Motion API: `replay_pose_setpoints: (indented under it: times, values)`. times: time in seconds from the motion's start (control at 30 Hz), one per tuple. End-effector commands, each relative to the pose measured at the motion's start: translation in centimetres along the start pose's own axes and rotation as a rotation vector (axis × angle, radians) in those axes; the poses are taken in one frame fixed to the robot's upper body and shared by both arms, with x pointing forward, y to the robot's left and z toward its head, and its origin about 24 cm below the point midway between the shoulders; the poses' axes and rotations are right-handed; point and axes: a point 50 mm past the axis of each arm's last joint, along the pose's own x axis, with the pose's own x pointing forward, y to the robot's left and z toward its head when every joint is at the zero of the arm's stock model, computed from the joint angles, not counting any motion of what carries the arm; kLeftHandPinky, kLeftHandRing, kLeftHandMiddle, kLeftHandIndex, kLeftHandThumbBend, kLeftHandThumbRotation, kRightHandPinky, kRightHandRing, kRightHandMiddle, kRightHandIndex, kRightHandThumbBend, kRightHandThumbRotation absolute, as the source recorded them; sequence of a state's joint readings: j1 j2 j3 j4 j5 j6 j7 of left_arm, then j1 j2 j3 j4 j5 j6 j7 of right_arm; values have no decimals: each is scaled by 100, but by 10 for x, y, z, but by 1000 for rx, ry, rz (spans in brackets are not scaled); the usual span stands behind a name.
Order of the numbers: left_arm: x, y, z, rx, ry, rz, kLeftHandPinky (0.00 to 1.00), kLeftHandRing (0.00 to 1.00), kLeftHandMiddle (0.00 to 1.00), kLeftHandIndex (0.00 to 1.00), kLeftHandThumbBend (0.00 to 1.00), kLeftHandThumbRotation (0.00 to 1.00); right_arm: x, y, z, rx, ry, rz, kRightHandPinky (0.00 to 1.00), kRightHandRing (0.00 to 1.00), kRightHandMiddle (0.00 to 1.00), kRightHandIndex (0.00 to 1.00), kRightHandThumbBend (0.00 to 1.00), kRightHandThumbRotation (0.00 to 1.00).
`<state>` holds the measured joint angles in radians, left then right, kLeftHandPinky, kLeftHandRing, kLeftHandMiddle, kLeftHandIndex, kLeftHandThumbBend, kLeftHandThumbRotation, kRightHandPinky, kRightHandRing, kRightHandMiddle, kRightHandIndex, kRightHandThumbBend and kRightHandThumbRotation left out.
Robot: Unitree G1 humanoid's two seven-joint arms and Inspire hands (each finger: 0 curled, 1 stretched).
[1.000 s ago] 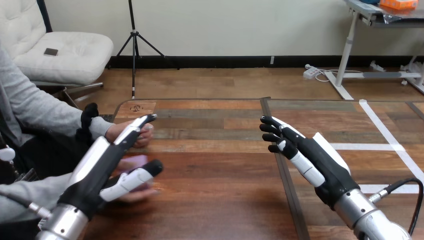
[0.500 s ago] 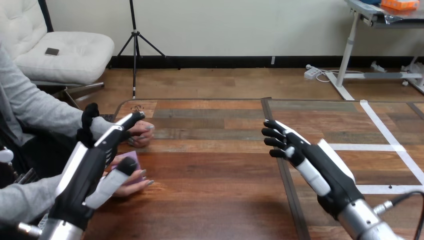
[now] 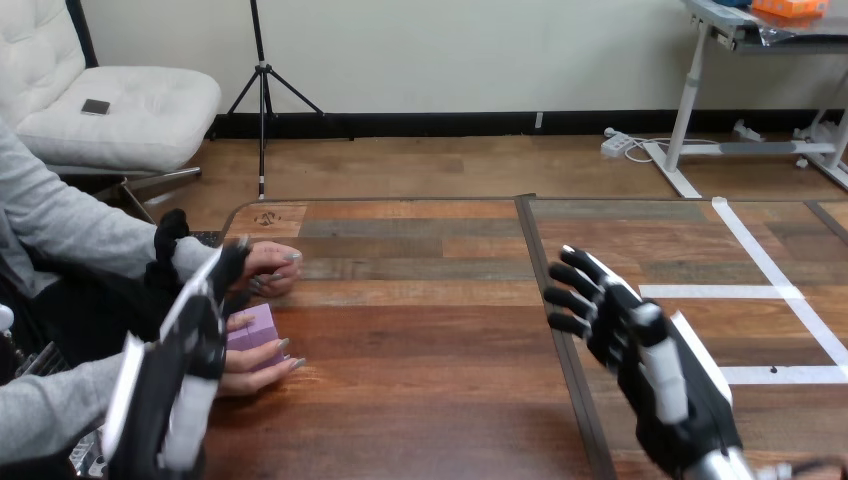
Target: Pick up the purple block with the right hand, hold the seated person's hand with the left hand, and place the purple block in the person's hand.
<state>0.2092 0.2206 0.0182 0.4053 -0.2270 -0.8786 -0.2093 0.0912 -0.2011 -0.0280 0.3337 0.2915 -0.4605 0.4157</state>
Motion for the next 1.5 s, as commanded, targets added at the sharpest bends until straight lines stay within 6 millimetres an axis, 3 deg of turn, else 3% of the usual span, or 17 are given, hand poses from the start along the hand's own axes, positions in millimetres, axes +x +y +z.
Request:
replay_pose_setpoints:
  times: [0.0, 0.27, 0.7, 1.47]
  values:
    - [-2, -9, 5, -58, -41, 25, 99, 98, 95, 93, 86, 100, 4, 6, 9, 101, -82, -21, 91, 92, 92, 93, 100, 100]
    - [-5, -21, 2, -87, -36, 14, 100, 100, 98, 98, 78, 100, -4, 12, 2, 136, -79, -70, 89, 89, 90, 91, 100, 100]
    - [-6, -33, -5, -168, -6, 8, 100, 100, 100, 100, 73, 100, -6, 11, -4, 146, -87, -102, 92, 90, 91, 92, 100, 100]
    - [-4, -30, -7, -206, 74, 32, 100, 100, 100, 100, 74, 100, -6, 8, -8, 165, -58, -112, 90, 88, 90, 91, 100, 100]
